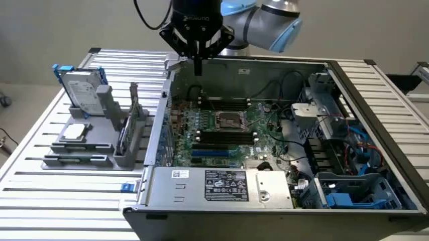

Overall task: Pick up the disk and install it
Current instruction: 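Reach for the disk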

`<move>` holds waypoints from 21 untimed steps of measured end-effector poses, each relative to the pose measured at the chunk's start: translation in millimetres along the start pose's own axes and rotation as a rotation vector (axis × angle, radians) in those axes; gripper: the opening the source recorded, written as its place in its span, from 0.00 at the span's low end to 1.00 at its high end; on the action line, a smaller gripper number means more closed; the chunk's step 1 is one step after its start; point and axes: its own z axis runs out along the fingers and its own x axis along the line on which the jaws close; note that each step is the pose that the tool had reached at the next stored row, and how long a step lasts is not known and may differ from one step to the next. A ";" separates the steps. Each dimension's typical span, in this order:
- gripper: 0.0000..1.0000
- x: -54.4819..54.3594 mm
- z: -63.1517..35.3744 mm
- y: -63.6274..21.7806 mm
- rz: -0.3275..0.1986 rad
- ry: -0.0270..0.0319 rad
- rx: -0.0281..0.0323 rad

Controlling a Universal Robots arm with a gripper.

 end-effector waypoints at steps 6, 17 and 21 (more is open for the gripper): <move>0.11 0.0 0.0 0.0 0.000 0.0000 -0.0001; 0.11 35.4 0.4 6.8 0.000 -0.0044 -0.0004; 0.11 54.3 1.9 12.5 0.000 -0.0049 -0.0003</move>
